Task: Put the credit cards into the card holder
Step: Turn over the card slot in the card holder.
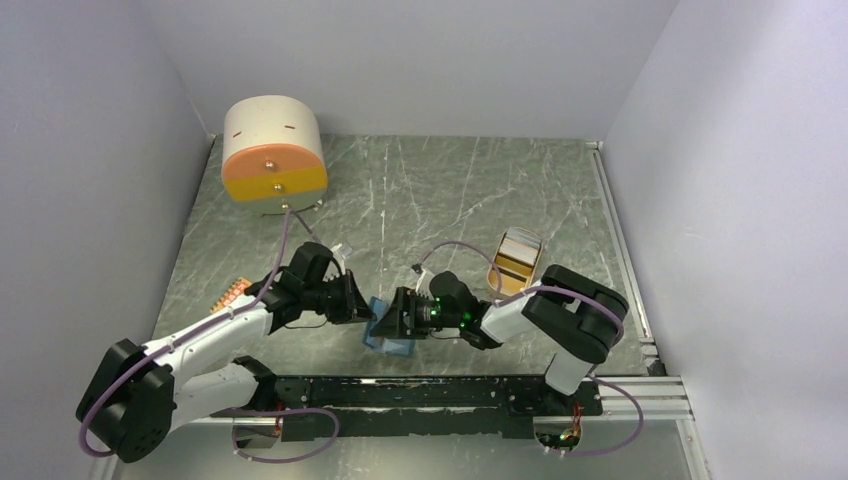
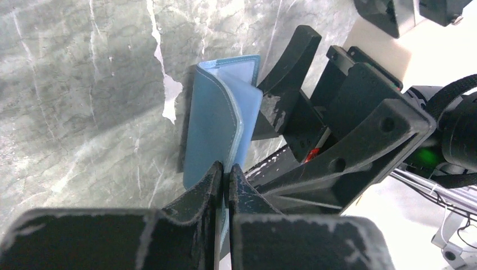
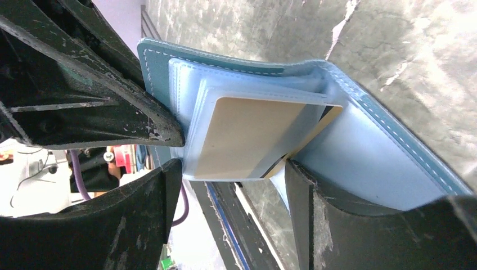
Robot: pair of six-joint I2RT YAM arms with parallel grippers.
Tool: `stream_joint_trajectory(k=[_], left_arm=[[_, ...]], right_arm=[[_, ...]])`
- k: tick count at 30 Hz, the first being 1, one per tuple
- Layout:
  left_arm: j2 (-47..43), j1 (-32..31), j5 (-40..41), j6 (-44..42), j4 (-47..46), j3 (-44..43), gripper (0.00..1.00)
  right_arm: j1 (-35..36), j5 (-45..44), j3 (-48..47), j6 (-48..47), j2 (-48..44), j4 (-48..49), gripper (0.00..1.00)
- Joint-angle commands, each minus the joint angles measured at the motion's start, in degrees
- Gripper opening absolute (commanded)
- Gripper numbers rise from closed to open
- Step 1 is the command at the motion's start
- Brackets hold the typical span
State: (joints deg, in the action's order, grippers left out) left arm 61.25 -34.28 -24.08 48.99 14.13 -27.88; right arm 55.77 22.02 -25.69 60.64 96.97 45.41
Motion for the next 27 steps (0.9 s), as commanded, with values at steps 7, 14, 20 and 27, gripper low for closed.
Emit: stream_joint_trajectory(k=[7, 14, 20, 27], left_arm=[[-0.7, -0.1, 13.4, -4.0, 16.3, -7.8, 0.09], [0.2, -0.2, 12.5, -3.4, 14.5, -8.4, 0.09], [-0.6, -0.1, 4.2, -1.0, -0.3, -1.5, 0.09], [1.8, 0.2, 0.4, -1.3, -6.9, 0.9, 0.09]], right_arm=[[-2.5, -3.0, -0.3, -4.1, -9.5, -9.1, 0.64], [-2.4, -6.4, -3.4, -6.2, -10.2, -17.3, 0.55], [-2.4, -17.9, -8.4, -8.1, -16.3, -37.8, 0.59], [-3.4, -37.0, -20.0, -23.1, -24.4, -59.1, 0.63]])
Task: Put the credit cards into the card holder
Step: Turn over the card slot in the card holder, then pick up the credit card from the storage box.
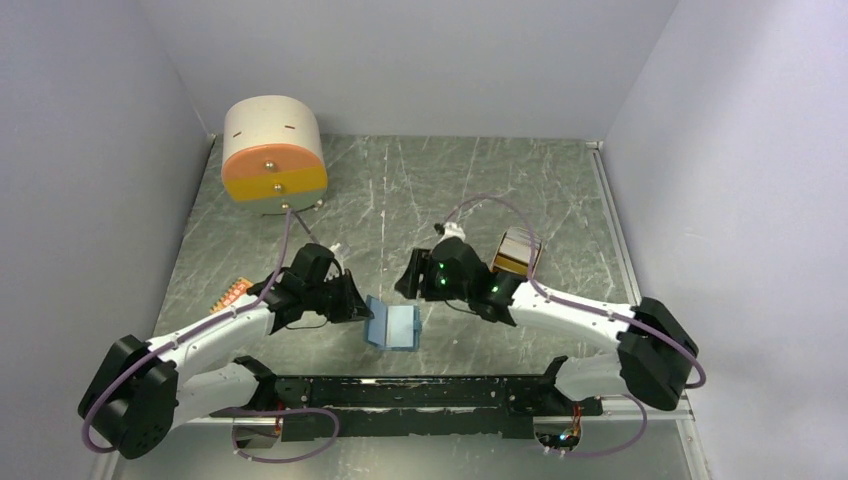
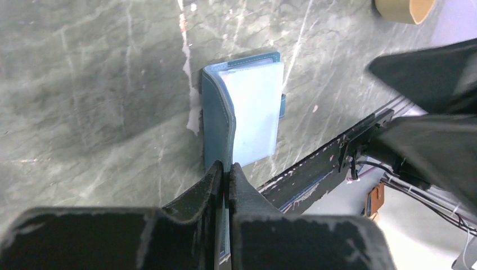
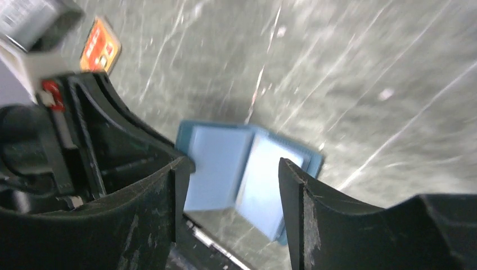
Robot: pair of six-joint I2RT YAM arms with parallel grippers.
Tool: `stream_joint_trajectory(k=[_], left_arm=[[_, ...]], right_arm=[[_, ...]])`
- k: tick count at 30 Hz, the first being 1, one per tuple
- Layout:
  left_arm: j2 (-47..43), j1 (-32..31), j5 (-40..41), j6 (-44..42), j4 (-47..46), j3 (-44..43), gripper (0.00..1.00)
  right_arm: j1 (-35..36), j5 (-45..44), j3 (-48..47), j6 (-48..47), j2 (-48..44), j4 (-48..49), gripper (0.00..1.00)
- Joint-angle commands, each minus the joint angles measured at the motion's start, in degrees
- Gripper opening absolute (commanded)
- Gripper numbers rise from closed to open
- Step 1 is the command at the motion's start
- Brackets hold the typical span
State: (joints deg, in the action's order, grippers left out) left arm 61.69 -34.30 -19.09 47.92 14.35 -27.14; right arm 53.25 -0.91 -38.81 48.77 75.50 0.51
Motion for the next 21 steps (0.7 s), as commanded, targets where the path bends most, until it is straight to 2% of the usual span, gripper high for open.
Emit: stream_joint_trajectory(k=[1, 9, 13, 15, 18, 21], left_arm=[[1.8, 0.4, -4.9, -0.6, -7.1, 0.1, 0.09], [1.6, 0.9, -4.3, -3.1, -4.3, -0.5, 0.15], [1.0, 1.0, -5.0, -3.8, -4.1, 0.1, 0.22], [1.0, 1.0, -5.6, -3.8, -4.7, 0.6, 0.24], [1.7, 1.0, -6.0, -3.7, -5.5, 1.2, 0.27], [2.8, 1.0, -6.0, -3.9, -5.8, 1.3, 0.27]], right_arm=[[-1.6, -16.0, -8.9, -14.7, -3.0, -16.4, 0.63], [-10.1, -24.6, -17.7, -41.6, -2.2, -24.0, 0.64], [-12.8, -29.0, -15.9, -58.5, -2.9, -24.7, 0.66], [-15.6, -29.8, -15.3, -62.7, -3.0, -24.5, 0.67], [-20.8, -24.0, -15.6, -66.7, -1.0, -26.0, 0.66], [-23.4, -25.4, -15.1, -70.4, 2.2, -26.6, 0.67]])
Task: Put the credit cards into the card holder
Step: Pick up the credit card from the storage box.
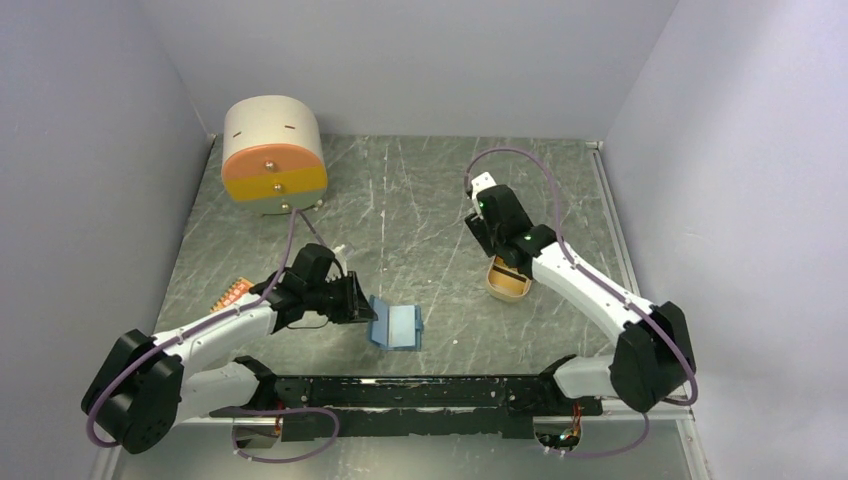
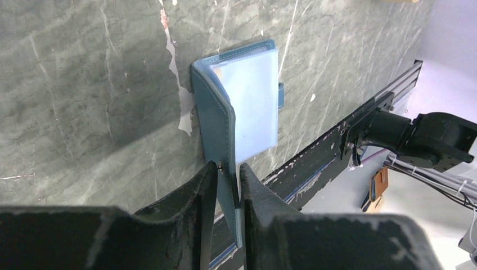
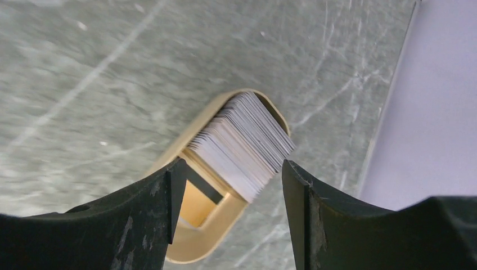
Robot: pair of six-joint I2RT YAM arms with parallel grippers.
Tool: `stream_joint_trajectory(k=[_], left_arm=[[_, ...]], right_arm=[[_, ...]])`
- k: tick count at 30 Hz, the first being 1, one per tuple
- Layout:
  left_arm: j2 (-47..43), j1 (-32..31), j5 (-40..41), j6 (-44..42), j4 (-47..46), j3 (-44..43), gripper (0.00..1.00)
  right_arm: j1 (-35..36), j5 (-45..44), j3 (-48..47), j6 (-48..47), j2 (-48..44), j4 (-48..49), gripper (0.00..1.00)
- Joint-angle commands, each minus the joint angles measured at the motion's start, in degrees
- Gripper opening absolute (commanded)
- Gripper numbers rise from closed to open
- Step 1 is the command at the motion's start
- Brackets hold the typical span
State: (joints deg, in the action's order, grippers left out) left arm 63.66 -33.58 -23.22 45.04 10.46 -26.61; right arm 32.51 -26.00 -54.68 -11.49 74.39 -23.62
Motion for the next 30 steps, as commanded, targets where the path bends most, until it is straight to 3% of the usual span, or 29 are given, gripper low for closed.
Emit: stream_joint_trajectory(k=[1, 15, 25, 30], left_arm=[[1.1, 0.3, -1.9, -1.0, -1.8, 0.8, 0.26], [1.1, 0.3, 3.3, -3.0, 4.3, -1.5, 0.33], [1.6, 0.3, 2.1, -2.6, 3.5, -1.9, 0.32], [1.7, 0.3, 1.7, -2.2, 2.6, -1.2, 0.32]], right_arm=[[-3.3, 0.4, 1.1, -11.0, 4.1, -2.3, 0.67], [-7.3, 6.1, 8.6, -21.5, 7.6, 4.0, 0.68], [-7.2, -2.0, 11.2, -25.3, 8.3, 10.9, 0.66], [-7.2, -1.6, 11.1, -25.4, 8.0, 10.7, 0.65]])
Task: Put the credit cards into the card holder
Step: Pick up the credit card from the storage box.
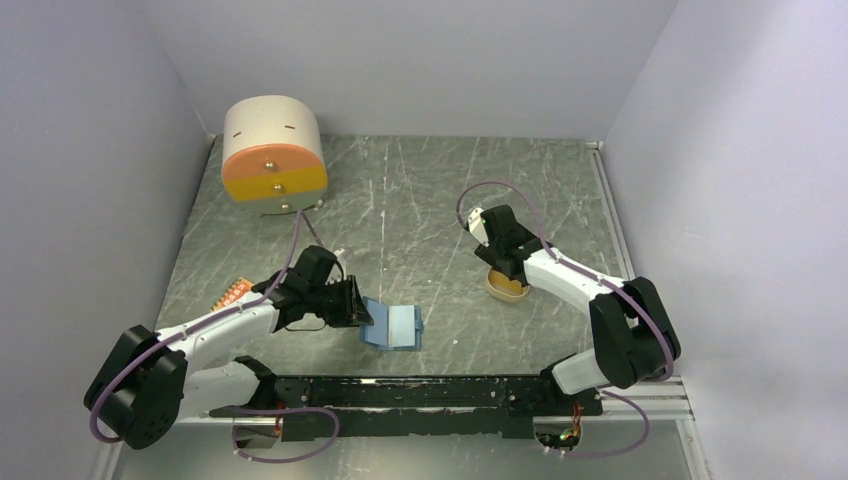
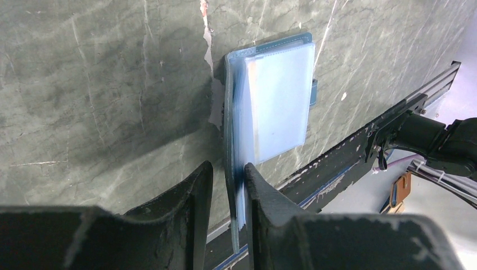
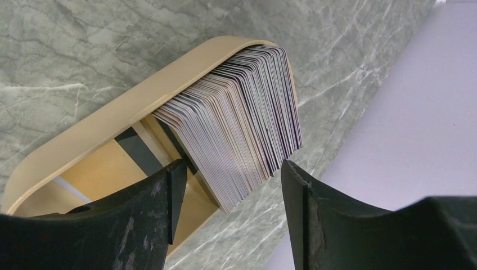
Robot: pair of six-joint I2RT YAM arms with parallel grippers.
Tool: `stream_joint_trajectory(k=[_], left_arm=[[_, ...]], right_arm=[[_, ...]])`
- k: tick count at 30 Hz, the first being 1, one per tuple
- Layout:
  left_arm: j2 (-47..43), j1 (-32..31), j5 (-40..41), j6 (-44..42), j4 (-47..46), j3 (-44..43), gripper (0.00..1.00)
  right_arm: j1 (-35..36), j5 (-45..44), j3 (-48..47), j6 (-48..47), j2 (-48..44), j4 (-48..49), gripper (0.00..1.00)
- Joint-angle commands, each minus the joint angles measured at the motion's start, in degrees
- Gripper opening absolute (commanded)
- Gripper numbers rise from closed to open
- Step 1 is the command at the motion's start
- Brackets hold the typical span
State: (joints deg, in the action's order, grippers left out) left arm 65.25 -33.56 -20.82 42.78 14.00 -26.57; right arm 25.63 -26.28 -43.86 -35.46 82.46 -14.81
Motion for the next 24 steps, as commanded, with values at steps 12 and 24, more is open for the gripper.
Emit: stream_joint_trajectory(k=[12, 24], left_arm=[[0.1, 0.3, -1.5, 0.4, -1.9, -0.9, 0.33], [0.3, 0.3, -1.3, 0.4, -1.7, -1.1, 0.31]], right_arm=[[-0.2, 1.5, 0.7, -1.1, 0.4, 1.0, 0.69], [-0.1, -1.8, 0.7, -1.9, 2.3, 2.3, 0.66]])
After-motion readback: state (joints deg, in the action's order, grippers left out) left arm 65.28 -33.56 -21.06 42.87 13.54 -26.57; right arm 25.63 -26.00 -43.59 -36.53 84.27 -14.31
